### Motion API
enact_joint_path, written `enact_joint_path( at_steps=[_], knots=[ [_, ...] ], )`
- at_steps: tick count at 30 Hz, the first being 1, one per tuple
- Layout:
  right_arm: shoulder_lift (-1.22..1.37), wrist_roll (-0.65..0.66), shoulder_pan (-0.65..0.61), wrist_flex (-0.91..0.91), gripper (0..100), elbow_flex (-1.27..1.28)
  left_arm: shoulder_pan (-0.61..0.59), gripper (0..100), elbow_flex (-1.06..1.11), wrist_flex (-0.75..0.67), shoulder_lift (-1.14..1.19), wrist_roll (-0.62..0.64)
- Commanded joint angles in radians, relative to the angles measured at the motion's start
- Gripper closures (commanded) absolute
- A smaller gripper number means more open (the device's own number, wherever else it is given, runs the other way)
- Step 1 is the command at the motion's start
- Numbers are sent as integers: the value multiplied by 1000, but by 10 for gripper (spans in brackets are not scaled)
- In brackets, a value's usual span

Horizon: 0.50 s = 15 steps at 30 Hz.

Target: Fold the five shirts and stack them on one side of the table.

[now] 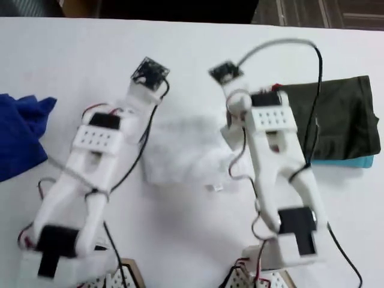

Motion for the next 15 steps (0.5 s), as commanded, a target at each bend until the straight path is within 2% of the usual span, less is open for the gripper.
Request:
enact_joint_path(
  at_steps=[1,7,15],
  knots=[
    [-189,54,4,-156,894,284,-8,976,-200,-5,198,55],
    [-260,72,27,-321,894,539,20,976,-469,107,477,57],
    [-148,117,130,-424,894,574,12,976,-674,207,723,57]
  ],
)
